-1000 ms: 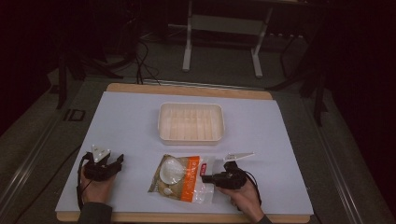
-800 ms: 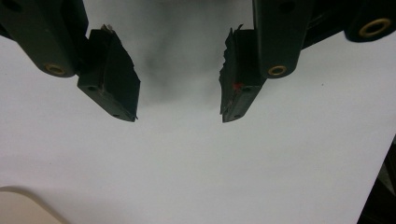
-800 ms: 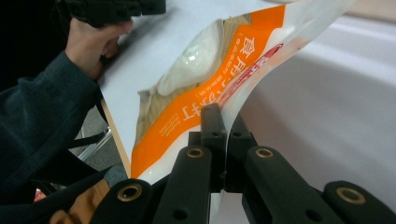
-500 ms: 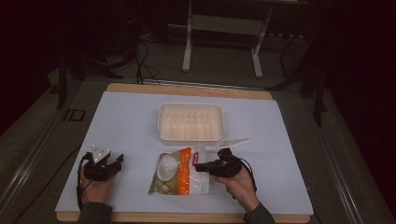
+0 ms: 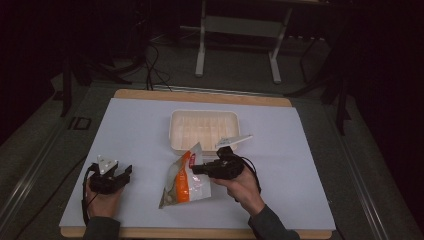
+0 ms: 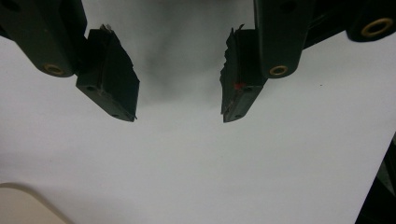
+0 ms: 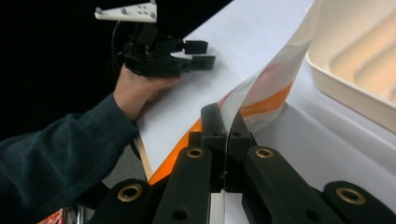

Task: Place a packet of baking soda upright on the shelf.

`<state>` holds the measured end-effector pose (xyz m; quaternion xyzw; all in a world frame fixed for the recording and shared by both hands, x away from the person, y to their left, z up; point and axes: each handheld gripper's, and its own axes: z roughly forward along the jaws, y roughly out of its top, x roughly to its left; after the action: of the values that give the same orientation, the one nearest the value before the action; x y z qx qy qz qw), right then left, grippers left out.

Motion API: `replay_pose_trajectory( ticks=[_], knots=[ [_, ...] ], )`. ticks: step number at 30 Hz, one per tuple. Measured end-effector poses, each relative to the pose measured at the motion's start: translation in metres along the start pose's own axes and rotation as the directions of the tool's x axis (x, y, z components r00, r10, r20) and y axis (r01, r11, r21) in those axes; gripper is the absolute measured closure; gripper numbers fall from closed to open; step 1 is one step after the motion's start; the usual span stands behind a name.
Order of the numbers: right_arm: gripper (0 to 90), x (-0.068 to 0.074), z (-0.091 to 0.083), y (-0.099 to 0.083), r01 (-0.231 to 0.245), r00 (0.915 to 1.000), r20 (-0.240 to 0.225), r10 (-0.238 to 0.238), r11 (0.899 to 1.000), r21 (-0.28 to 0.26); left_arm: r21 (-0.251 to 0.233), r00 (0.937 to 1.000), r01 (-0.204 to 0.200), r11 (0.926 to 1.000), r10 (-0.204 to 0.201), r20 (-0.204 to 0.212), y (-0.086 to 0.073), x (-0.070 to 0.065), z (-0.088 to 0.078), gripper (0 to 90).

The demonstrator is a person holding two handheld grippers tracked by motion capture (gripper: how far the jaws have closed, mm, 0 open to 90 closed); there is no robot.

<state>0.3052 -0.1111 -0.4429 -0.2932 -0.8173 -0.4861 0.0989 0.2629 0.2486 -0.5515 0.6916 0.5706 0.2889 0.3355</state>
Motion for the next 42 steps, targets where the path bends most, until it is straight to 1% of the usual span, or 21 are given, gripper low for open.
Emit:
replay_pose_trajectory(
  ticks=[5,10,11,12,17,20,23,28,36,42],
  knots=[
    [90.0,0.006,0.011,0.008,0.007,0.9998,-0.02,-0.007,1.0,-0.011,0.0,1.0,0.002,1.0,-0.002,0.0,0.0,0.0,0.0,46.1],
    [90.0,0.011,0.017,0.015,0.012,0.9995,-0.028,-0.012,1.0,-0.013,0.003,1.0,0.003,1.0,-0.003,0.0,0.0,0.0,0.0,46.0],
    [90.0,0.012,0.019,0.016,0.001,0.9988,-0.049,-0.002,1.0,-0.016,0.001,1.0,0.005,1.0,-0.005,0.0,0.0,0.0,0.0,46.0],
    [90.0,0.012,0.02,0.016,0.0,0.9983,-0.059,-0.001,1.0,-0.017,0.001,1.0,0.006,1.0,-0.006,0.0,0.0,0.0,0.0,46.0],
    [90.0,0.015,0.026,0.019,-0.011,0.9974,-0.071,0.008,0.999,-0.036,-0.001,1.0,0.006,1.0,-0.006,0.003,0.0,0.001,-0.001,45.5],
    [90.0,0.015,0.026,0.022,-0.032,0.9954,-0.092,0.028,0.998,-0.049,-0.001,1.0,0.008,1.0,-0.008,0.004,0.0,0.001,-0.001,45.4],
    [90.0,0.016,0.025,0.024,-0.034,0.9944,-0.103,0.027,0.998,-0.061,-0.002,1.0,0.008,1.0,-0.008,0.005,0.0,0.001,-0.001,45.4],
    [90.0,0.021,0.024,0.027,-0.019,0.9945,-0.104,0.012,0.998,-0.066,-0.002,1.0,0.008,1.0,-0.008,0.004,0.0,0.001,-0.001,45.3],
    [90.0,0.021,0.017,0.032,-0.008,0.9959,-0.09,0.001,0.997,-0.077,-0.003,0.9999,0.011,0.9999,-0.011,0.007,0.0,0.001,-0.001,45.2],
    [90.0,0.019,0.012,0.034,0.004,0.9966,-0.082,-0.009,0.998,-0.062,-0.003,0.9999,0.009,1.0,-0.009,0.006,0.0,0.001,-0.001,45.1]
  ],
)
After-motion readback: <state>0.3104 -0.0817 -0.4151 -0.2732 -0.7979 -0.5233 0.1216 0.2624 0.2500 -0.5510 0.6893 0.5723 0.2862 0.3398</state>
